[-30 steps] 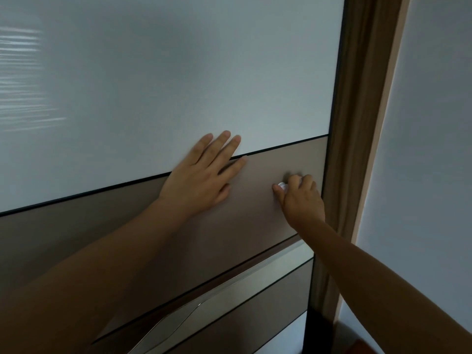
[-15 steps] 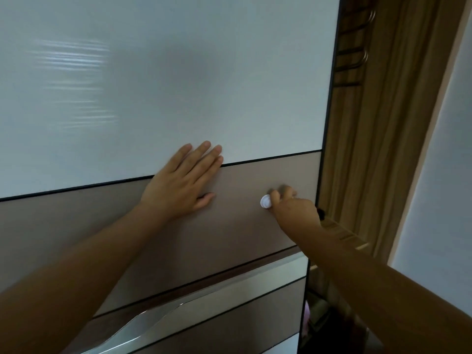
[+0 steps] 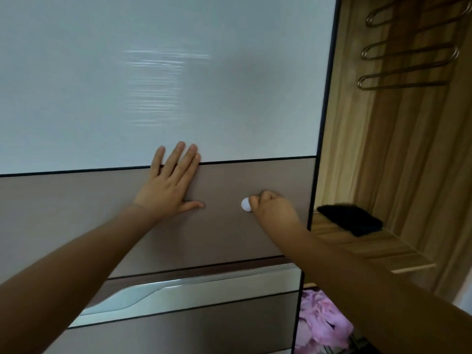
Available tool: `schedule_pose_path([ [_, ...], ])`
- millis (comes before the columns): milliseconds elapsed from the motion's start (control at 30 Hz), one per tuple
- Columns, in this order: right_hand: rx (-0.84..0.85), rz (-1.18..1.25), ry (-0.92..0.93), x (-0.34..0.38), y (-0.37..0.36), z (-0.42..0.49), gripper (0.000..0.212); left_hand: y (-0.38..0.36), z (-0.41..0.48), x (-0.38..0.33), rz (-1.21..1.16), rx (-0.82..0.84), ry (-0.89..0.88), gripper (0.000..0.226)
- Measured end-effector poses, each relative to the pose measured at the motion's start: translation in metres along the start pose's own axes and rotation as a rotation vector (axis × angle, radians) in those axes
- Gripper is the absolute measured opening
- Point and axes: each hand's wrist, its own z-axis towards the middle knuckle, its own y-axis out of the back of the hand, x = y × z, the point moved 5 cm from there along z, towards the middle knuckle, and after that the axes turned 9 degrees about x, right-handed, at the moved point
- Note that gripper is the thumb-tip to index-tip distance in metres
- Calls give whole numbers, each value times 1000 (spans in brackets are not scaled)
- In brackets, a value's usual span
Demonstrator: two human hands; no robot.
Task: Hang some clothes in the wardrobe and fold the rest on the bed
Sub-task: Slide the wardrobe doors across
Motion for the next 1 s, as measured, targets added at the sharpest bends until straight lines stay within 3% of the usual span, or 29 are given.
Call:
schedule_pose_path([
  [133, -47, -40, 9, 27, 21, 4, 47, -6, -25, 23, -23, 111, 52, 125],
  [400, -71, 132, 23, 57, 62, 6, 43, -6, -62, 52, -62, 241, 161, 151],
  [433, -120, 98, 4, 59, 70, 6, 44, -6, -66, 55, -63, 247, 172, 151],
  [533, -52, 112, 110, 78, 68, 10, 47, -3, -75, 62, -71, 282, 207, 152],
  [633, -131, 85, 41, 77, 85, 6, 49, -1, -85, 68, -73, 319, 241, 151],
  [767, -130, 104, 155, 98, 83, 12, 50, 4, -96, 76, -81, 367, 293, 150],
  [900, -116, 20, 81, 97, 96, 4, 47, 8, -102, 77, -93, 429, 334, 147],
  [1000, -33, 94, 176, 98, 89, 7, 45, 11, -97, 70, -89, 458, 364, 145],
])
